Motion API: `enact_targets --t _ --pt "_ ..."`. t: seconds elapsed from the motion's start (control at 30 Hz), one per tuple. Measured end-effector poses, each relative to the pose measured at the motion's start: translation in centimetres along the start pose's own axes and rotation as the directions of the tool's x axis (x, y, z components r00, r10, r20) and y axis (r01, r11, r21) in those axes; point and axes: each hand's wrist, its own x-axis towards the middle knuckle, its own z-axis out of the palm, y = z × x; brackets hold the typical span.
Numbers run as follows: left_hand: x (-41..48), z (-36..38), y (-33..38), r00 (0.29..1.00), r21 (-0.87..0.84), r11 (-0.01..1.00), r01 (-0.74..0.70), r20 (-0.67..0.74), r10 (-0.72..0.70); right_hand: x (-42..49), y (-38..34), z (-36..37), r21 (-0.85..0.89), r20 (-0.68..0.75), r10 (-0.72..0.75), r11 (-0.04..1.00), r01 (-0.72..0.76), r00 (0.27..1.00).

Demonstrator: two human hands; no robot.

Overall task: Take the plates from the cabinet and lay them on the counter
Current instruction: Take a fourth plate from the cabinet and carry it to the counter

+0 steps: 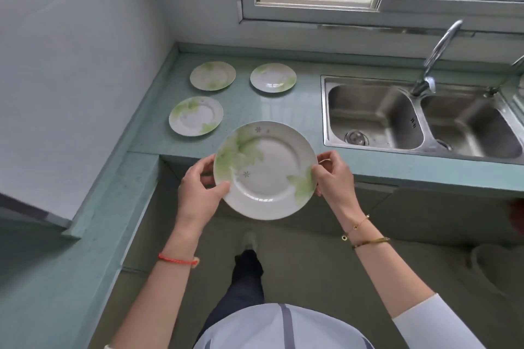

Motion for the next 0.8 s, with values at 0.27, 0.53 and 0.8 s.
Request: enact_targets --t 0.27,0.53,0.8 --pt "16.7 2.4 -0.1 0.997 0.141 0.990 -0.021 0.080 0.009 13.8 -0.9 6.6 -0.122 -0.079 0.053 0.991 -0.062 0.995" --pt "28.7 6.1 -1.8 0.989 0.301 0.954 -0.007 0.146 -0.039 24.6 0.1 11.4 -0.294 -0.094 0.139 0.942 -0.161 0.986" --pt "34.8 10.0 -4.3 0.972 0.395 0.916 0.075 0.174 -0.155 31.5 2.4 13.9 -0.428 -0.070 0.263 0.863 -0.267 0.962"
